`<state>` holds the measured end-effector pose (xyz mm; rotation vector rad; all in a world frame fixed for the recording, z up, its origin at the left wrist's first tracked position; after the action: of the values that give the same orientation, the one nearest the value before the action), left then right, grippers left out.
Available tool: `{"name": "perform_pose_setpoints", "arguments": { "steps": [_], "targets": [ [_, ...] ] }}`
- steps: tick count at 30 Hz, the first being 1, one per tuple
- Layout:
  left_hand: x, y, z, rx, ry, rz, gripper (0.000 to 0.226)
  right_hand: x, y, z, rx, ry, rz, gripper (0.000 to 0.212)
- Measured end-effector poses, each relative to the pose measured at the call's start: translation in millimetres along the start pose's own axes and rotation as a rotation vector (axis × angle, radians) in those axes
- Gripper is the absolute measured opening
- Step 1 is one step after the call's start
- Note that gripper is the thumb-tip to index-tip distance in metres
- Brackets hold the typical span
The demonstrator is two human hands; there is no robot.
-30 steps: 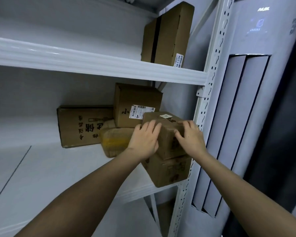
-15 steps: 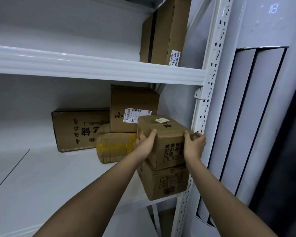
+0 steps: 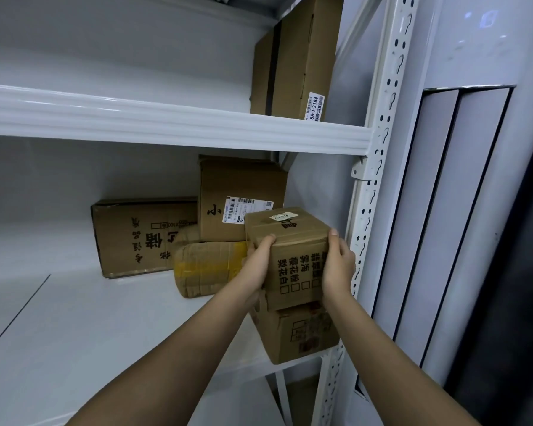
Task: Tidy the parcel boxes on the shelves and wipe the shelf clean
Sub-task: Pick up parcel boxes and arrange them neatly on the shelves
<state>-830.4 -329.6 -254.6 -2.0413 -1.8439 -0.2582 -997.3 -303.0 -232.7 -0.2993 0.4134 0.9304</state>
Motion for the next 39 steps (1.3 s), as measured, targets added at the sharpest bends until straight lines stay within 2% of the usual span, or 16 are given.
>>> {"name": "perform_pose_setpoints", "arguments": {
  "steps": [4, 7, 13, 16, 19, 22, 24, 29, 34, 36, 39],
  "targets": [
    [21, 15, -1, 0.048, -0.044, 0.043, 0.056, 14, -17, 21, -0.079, 0.047, 0.103, 0.033],
    [30, 34, 4, 0.07, -0.04, 0.03, 0.055, 26, -18, 39, -0.005, 0.123, 0.147, 0.039],
    [41, 70, 17, 0.277, -0.037, 0.033, 0.049, 45, -17, 67, -0.089, 0.339, 0.112, 0.026],
    [47, 88, 27, 0.369, -0.058, -0.002, 0.045, 50, -30, 69, -0.16, 0.362, 0.258, 0.025],
    [56, 109, 39, 0.449, -0.086, -0.035, 0.038, 62, -46, 77, -0.188, 0.389, 0.484, 0.027],
    [66, 131, 50, 0.496, -0.106, -0.014, 0.037, 79, -65, 80, -0.154, 0.325, 0.699, 0.033],
    [73, 146, 54, 0.53, -0.111, 0.019, 0.037, 93, -79, 83, -0.096, 0.308, 0.777, 0.04],
    [103, 194, 59, 0.564, -0.157, 0.049, 0.038, 128, -116, 84, 0.063, 0.227, 0.732, 0.059],
    [133, 267, 63, 0.545, -0.263, -0.002, 0.036, 182, -157, 108, 0.084, 0.288, 0.736, 0.025],
    [146, 293, 63, 0.478, -0.291, -0.027, 0.033, 209, -179, 112, 0.01, 0.173, 0.778, 0.029],
    [158, 321, 68, 0.267, -0.315, -0.056, 0.038, 247, -206, 110, -0.138, -0.106, 0.793, 0.044]
  ]
}}
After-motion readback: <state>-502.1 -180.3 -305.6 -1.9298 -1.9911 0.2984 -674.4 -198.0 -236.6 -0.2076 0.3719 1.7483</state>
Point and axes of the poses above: each hand's wrist, its own x-axis away from the middle knuckle, its own y-axis out of the back of the hand, z = x × y, the point moved 8 cm from there along -x, towards the middle knuckle, and after that the axes turned 15 degrees about y, right-handed, at the moved point
